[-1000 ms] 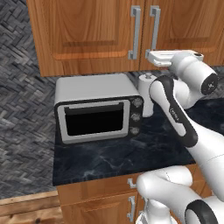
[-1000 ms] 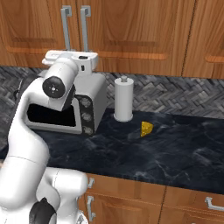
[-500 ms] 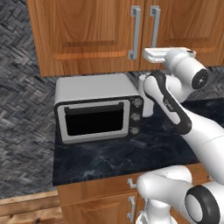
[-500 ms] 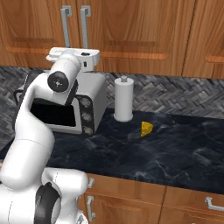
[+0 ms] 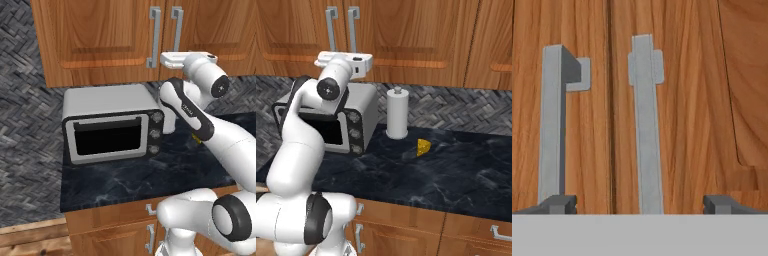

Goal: Pick the sponge and sponge from the cabinet and place them on the counter.

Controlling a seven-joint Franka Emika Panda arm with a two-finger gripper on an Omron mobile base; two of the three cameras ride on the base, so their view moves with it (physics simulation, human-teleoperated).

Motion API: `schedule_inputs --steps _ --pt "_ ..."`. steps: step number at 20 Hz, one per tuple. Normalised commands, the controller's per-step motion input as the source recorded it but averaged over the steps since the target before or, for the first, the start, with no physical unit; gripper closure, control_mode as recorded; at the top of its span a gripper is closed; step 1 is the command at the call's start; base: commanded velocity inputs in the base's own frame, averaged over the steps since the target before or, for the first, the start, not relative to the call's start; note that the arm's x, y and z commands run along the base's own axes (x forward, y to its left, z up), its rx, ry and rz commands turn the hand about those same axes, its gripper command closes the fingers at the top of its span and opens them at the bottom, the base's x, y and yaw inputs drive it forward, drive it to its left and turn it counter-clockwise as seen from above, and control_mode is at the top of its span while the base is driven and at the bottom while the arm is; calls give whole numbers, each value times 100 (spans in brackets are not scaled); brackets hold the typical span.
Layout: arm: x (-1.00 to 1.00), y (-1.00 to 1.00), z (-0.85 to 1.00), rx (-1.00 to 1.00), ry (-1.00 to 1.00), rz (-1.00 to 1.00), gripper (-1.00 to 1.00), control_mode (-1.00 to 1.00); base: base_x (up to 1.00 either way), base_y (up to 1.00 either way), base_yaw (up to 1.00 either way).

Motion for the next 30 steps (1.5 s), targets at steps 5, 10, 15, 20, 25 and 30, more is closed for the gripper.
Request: schedule_inputs --steps 5,10,15,20,25,30 --pt "27 -7 -2 0 -1 0 -100 -100 0 0 0" --pt "35 -4 -4 0 0 0 -100 -100 0 0 0" --pt "41 0 -5 0 0 0 -100 -100 0 0 0" --pt "41 0 -5 0 0 0 -100 -100 0 0 0" --pt "53 0 -10 0 3 0 100 -100 0 0 0" --pt "61 0 -10 0 14 0 100 -100 0 0 0"
